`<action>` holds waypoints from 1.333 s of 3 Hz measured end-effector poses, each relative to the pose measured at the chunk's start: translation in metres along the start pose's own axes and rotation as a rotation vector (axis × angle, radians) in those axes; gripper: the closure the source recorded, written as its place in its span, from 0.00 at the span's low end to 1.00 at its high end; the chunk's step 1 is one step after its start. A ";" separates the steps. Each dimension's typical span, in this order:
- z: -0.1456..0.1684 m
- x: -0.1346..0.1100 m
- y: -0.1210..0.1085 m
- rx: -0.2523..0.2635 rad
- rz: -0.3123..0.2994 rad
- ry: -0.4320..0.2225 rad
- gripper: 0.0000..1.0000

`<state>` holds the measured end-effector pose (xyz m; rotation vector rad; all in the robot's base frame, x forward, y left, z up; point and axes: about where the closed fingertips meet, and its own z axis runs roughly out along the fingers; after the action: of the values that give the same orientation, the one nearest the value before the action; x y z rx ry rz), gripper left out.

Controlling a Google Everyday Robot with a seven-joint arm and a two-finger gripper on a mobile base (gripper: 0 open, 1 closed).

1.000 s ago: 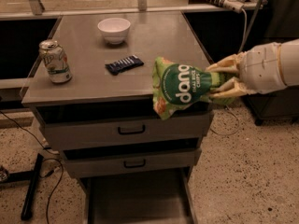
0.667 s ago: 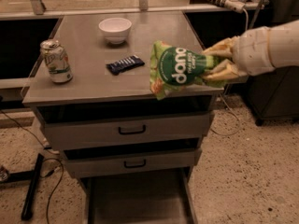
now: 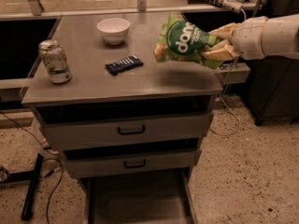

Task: Pick green rice chip bag from bottom drawer and place on counter

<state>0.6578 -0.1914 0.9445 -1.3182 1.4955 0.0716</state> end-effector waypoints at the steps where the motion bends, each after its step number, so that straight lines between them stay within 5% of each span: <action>1: 0.014 0.009 -0.015 0.060 0.114 0.012 1.00; 4: 0.107 0.019 0.002 -0.119 0.218 0.061 1.00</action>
Offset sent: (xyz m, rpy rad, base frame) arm 0.0609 0.0359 -0.0468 0.1081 0.2251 -0.0807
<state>0.7294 -0.1343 0.8858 -1.2556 1.7057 0.2665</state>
